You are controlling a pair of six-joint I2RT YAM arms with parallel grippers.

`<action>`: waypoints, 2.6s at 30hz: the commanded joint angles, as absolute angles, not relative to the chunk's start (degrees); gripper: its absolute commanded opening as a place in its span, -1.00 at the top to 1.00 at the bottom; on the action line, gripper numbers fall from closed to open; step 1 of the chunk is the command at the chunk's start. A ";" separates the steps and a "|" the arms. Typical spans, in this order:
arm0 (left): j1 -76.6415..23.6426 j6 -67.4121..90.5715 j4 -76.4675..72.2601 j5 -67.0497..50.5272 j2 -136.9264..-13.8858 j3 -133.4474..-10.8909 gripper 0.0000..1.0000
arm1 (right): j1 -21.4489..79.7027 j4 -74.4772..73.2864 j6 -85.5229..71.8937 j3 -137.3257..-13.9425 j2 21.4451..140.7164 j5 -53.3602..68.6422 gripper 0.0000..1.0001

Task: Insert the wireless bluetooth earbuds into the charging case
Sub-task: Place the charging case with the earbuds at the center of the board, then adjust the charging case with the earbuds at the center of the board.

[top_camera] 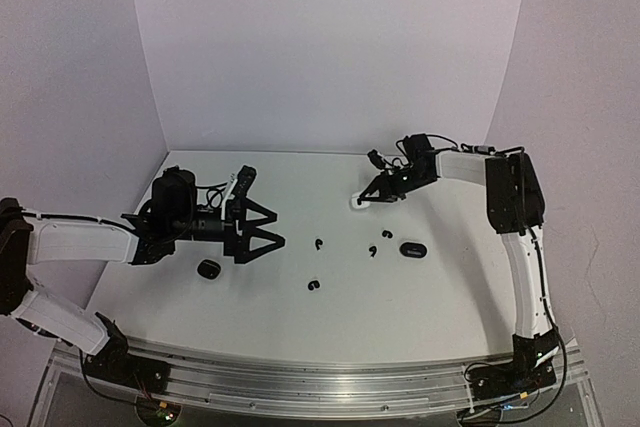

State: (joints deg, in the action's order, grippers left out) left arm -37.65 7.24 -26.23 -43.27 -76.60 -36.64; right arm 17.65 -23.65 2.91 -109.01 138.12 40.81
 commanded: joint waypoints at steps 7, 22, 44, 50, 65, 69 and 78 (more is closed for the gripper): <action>-37.44 5.63 -26.14 -42.15 -73.46 -35.51 -0.99 | 17.26 -26.37 4.12 -111.25 142.71 44.27 1.00; -37.44 4.84 -27.68 -42.79 -73.65 -34.62 -0.99 | 15.19 -26.63 2.43 -112.82 145.92 41.73 0.50; -37.44 4.40 -26.63 -42.64 -72.41 -34.39 -0.99 | 14.99 -27.34 0.61 -117.29 141.16 27.66 -0.01; -37.44 4.45 -27.59 -42.10 -71.58 -33.77 -0.99 | 16.96 -25.42 -2.69 -105.30 129.86 23.01 0.19; -37.44 3.77 -27.99 -41.91 -70.96 -34.01 -0.99 | 22.18 -23.93 -9.06 -98.39 130.75 21.15 0.88; -37.44 3.61 -27.72 -41.92 -70.68 -34.10 -0.99 | 22.48 -23.82 -9.80 -99.85 132.53 20.46 0.93; -37.44 3.28 -27.76 -41.92 -70.59 -34.37 -0.99 | 22.97 -23.74 -10.60 -103.29 135.77 19.88 0.95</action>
State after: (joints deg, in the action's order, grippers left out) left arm -37.67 4.34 -25.98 -41.89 -72.25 -33.91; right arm 22.55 -23.90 -9.66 -100.33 134.20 20.67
